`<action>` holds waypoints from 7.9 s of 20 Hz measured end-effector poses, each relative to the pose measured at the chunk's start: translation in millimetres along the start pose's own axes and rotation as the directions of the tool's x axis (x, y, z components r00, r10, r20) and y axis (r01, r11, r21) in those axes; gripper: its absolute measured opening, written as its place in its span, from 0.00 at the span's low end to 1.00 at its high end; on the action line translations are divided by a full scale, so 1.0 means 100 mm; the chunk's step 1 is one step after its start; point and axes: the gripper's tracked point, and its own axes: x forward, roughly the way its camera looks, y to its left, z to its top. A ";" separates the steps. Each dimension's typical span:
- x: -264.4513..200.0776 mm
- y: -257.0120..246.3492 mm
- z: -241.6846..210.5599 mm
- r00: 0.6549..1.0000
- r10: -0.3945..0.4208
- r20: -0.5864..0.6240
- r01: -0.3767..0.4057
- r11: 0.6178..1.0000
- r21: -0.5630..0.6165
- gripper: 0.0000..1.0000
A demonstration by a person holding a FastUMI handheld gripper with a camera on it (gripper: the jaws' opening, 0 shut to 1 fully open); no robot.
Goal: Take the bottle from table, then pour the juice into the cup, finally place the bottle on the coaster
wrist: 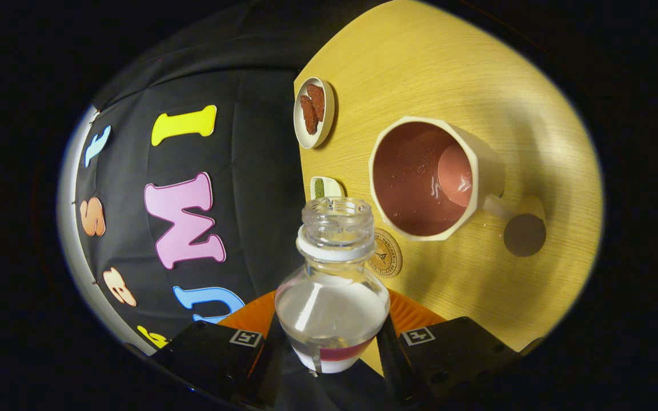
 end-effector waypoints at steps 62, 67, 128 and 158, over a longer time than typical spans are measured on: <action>-0.05 0.84 0.10 0.993 0.118 0.026 -0.103 0.709 0.698 0.74; -0.07 0.84 0.11 0.993 0.113 0.025 -0.098 0.707 0.701 0.74; -0.77 0.35 -0.10 0.928 0.244 0.282 0.016 0.729 -0.684 0.73; 0.71 0.67 -0.51 0.860 0.358 0.363 0.432 -0.131 -0.892 0.73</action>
